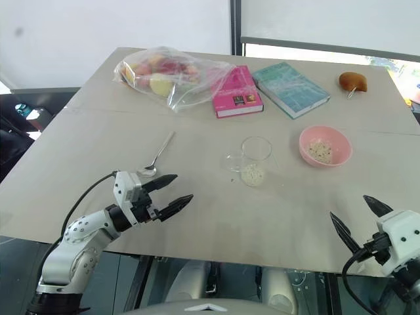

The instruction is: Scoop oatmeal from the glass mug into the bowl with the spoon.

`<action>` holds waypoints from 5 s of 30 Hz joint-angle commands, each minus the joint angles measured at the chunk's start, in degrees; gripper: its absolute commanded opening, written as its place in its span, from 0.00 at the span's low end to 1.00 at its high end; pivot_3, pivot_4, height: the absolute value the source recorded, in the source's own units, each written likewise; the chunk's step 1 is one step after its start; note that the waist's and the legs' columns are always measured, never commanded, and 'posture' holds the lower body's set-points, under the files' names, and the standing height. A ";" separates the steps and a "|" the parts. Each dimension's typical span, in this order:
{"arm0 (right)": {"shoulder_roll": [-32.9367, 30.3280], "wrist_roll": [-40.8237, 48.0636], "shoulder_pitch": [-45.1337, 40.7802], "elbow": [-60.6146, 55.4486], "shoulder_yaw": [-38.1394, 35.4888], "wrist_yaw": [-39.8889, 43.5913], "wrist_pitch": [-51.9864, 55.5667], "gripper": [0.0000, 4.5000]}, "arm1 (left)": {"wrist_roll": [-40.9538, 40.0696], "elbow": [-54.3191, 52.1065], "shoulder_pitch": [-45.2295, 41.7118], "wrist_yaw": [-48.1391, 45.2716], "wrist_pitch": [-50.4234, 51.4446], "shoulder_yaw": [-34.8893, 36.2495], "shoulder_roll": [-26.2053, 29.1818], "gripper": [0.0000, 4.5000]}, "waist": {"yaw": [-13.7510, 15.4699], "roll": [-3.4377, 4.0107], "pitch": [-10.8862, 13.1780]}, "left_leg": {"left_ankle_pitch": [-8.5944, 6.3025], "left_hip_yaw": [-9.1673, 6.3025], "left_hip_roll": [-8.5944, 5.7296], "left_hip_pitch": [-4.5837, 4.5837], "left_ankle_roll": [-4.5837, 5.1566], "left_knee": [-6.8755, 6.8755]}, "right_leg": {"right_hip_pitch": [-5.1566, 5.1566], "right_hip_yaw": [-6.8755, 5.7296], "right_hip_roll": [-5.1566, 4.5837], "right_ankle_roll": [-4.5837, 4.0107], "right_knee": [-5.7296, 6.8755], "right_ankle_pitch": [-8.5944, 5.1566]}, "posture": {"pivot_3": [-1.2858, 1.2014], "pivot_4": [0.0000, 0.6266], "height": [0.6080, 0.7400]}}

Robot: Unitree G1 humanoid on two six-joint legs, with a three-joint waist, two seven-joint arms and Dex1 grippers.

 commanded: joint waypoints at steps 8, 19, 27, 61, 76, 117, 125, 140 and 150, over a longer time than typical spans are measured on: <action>-2.82 7.19 -11.63 -4.56 3.80 4.70 -5.26 0.95 | -1.84 -4.98 -13.35 21.70 10.92 3.04 -8.37 1.00 | 0.03 -0.02 -0.01 | 0.13 -0.03 -0.06 0.06 0.23 0.07 | 0.16 0.01 0.08 0.01 0.05 0.01 | 0.52 0.24 1.00; -10.63 19.81 -15.42 -14.15 6.30 7.69 -1.81 0.95 | 6.51 2.75 -33.04 39.52 46.89 3.87 -2.50 1.00 | 0.05 -0.38 0.14 | 0.15 -0.25 -0.37 0.02 0.24 0.07 | 0.22 -0.04 0.24 0.01 0.06 0.02 | 0.52 0.24 1.00; -10.98 22.33 -17.46 -13.53 5.63 6.86 -1.75 0.95 | 9.06 12.47 -38.67 38.66 52.40 0.18 -1.69 1.00 | 0.13 -0.44 0.15 | 0.15 -0.27 -0.38 0.01 0.24 0.08 | 0.23 -0.04 0.21 -0.01 0.07 0.03 | 0.52 0.24 1.00; -1.81 33.79 -92.37 23.15 22.92 -33.64 40.49 1.00 | 14.91 19.20 -50.84 12.29 -17.59 -6.81 -15.05 0.01 | 0.01 -0.48 0.23 | 0.17 0.09 -0.63 -0.14 0.28 -0.02 | 0.13 -0.06 0.00 -0.03 0.11 0.33 | 0.52 0.24 1.00; 7.52 35.45 -99.71 29.42 23.52 -32.55 45.85 0.52 | 15.38 22.47 -51.03 6.23 -27.36 -8.51 -14.42 0.00 | -0.07 -0.46 0.24 | 0.17 -0.03 -0.65 -0.98 0.32 0.17 | -0.49 -0.16 0.00 0.19 0.11 0.45 | 0.52 0.24 1.00; -1.17 38.93 -86.99 19.51 8.35 -47.62 45.84 0.00 | 12.65 10.21 -29.53 7.18 0.01 -17.01 -8.54 0.44 | -1.23 -0.32 0.23 | 0.24 -0.24 -0.61 -0.90 0.32 0.13 | -0.54 0.08 0.09 0.18 0.16 0.45 | 0.52 0.24 1.00; -1.01 39.32 -85.47 18.10 8.54 -48.37 45.72 0.00 | 14.14 13.42 -31.11 6.80 -1.95 -16.56 -10.01 0.02 | -1.35 -0.31 0.23 | 0.24 -0.25 -0.59 -0.90 0.32 0.11 | -0.57 0.08 0.10 0.18 0.18 0.45 | 0.52 0.24 1.00; -5.92 43.39 -83.77 13.40 9.36 -45.30 46.86 0.00 | 21.01 27.56 -36.07 15.78 -20.76 -12.63 -16.15 0.01 | -1.19 -0.30 0.22 | 0.25 -0.27 -0.62 -0.90 0.34 0.15 | -0.55 0.08 0.08 0.18 0.19 0.45 | 0.52 0.24 1.00; -8.84 46.62 -82.77 10.91 11.97 -44.42 46.63 0.00 | 21.10 35.73 -36.84 17.42 -25.22 -10.94 -17.92 0.33 | -1.13 -0.30 0.22 | 0.24 -0.26 -0.61 -0.93 0.35 0.14 | -0.56 0.08 0.07 0.19 0.17 0.45 | 0.52 0.24 1.00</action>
